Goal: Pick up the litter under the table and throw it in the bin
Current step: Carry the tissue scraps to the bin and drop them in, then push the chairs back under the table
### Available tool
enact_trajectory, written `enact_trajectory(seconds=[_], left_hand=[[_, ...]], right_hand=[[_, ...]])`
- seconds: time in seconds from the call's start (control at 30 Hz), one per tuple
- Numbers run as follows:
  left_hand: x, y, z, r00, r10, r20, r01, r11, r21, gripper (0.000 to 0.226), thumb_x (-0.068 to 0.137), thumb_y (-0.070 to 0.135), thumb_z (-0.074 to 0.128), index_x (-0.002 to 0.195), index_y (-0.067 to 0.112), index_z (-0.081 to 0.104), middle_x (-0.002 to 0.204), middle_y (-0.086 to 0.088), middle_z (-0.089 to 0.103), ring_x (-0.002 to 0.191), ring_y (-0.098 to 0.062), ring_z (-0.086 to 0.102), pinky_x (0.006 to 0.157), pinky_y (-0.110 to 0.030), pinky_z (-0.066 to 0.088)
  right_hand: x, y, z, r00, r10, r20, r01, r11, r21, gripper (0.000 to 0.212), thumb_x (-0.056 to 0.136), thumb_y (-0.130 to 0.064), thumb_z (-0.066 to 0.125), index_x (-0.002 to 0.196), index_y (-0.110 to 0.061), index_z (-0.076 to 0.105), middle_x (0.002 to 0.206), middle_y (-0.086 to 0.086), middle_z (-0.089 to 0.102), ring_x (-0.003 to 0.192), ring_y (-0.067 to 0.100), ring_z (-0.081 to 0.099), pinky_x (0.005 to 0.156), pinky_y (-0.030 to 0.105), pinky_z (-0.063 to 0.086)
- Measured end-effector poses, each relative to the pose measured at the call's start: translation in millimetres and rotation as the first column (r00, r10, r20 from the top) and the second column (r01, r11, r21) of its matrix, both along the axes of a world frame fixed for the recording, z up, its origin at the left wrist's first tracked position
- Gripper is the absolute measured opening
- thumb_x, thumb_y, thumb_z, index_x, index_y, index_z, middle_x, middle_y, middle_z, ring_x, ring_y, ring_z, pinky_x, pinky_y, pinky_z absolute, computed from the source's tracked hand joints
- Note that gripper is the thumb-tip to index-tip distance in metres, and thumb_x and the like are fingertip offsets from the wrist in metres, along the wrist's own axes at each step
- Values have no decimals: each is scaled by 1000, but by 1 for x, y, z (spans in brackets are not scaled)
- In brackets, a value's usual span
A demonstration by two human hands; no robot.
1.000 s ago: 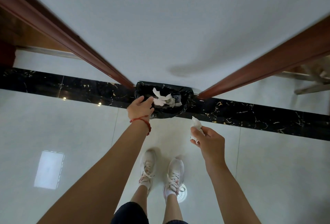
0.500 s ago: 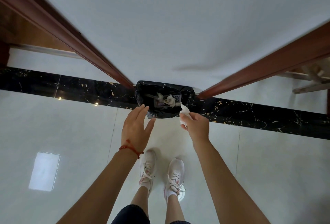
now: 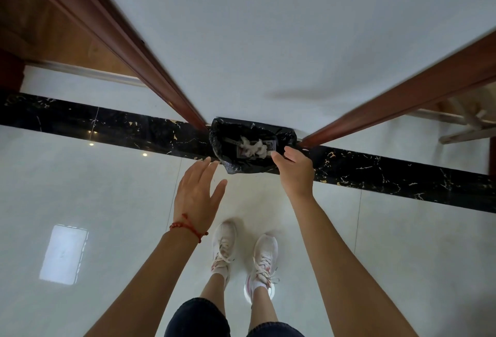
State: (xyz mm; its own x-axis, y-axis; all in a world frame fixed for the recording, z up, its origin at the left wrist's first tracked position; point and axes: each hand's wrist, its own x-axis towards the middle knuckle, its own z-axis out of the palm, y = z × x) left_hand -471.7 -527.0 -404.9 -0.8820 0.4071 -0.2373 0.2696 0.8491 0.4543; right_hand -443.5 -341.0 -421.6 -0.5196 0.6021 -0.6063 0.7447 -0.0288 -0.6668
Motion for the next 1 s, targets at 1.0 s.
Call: enact_trajectory(seconds=[1.0], left_hand=[[55, 43, 246, 967, -244, -70, 243, 970, -18, 53, 90, 41, 42, 131, 7, 45, 139, -15, 45, 133, -32, 35, 111, -41, 24]], right_hand=[[135, 28, 265, 911, 398, 111, -365, 650, 667, 55, 86, -43, 42, 122, -2, 55, 127, 20, 57, 119, 35, 52, 98, 46, 43]])
